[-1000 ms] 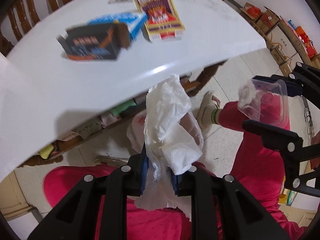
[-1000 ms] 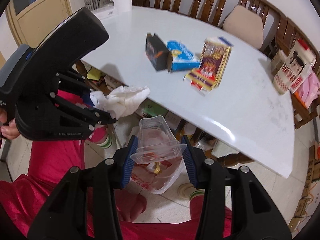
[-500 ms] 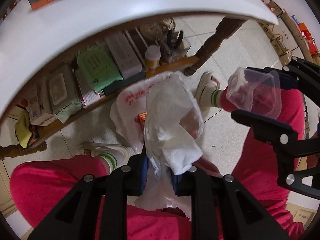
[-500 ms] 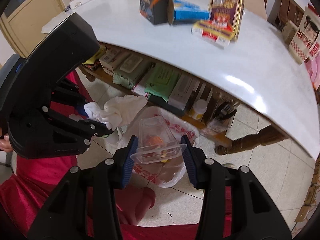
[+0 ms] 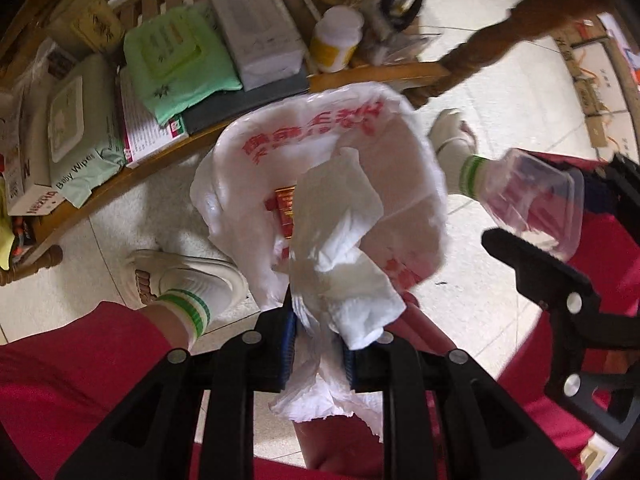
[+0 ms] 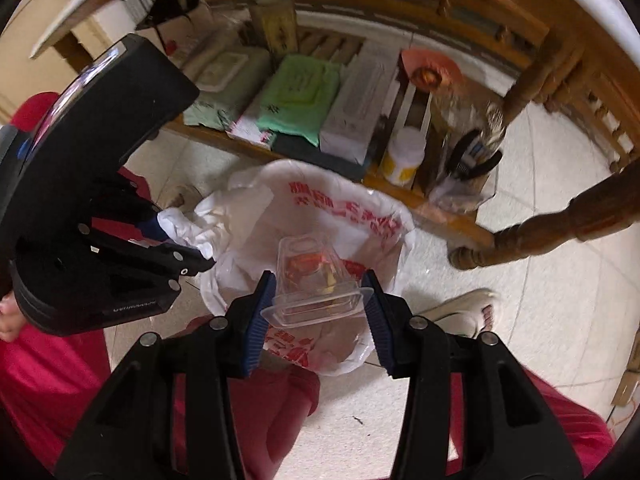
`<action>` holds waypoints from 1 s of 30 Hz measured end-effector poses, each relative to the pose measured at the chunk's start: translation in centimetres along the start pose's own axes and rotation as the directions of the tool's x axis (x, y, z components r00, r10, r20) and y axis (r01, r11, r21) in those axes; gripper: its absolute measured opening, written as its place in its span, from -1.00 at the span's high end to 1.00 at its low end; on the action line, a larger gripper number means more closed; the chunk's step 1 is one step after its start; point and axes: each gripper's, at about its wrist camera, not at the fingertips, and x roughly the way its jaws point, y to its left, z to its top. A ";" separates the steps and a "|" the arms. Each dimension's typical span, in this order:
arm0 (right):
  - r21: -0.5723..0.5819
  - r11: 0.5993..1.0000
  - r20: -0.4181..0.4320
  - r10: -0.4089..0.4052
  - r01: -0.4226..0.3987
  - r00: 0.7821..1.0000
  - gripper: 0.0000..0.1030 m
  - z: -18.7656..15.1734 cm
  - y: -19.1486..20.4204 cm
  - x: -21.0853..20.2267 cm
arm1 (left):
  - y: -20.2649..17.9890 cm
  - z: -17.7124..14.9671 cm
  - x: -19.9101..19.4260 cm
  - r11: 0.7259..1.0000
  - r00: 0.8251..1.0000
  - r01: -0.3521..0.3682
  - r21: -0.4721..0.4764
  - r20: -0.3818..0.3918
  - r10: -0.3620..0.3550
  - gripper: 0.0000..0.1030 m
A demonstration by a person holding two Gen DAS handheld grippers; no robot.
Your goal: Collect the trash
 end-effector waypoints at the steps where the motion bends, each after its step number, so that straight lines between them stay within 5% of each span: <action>1: 0.013 1.000 -0.011 -0.004 0.004 1.000 0.14 0.0 -0.2 1.0 | 0.3 0.4 0.8 1.000 1.000 -0.001 -0.016 -0.010 0.001 0.61; 19: 0.125 0.992 -0.128 0.051 -0.034 0.990 0.14 0.2 -2.1 8.5 | 1.4 2.0 5.9 0.998 0.993 0.004 -0.060 -0.116 -0.011 0.60; 24: 0.165 0.984 -0.139 0.087 -0.063 0.987 0.14 0.4 -2.6 9.3 | 1.7 2.4 6.9 0.998 0.991 0.005 -0.067 -0.134 -0.014 0.37; 30: 0.181 0.981 -0.145 0.089 -0.062 0.985 -0.02 0.3 -2.9 9.8 | 2.5 2.8 7.1 0.995 0.991 -0.031 -0.096 -0.136 0.018 -0.22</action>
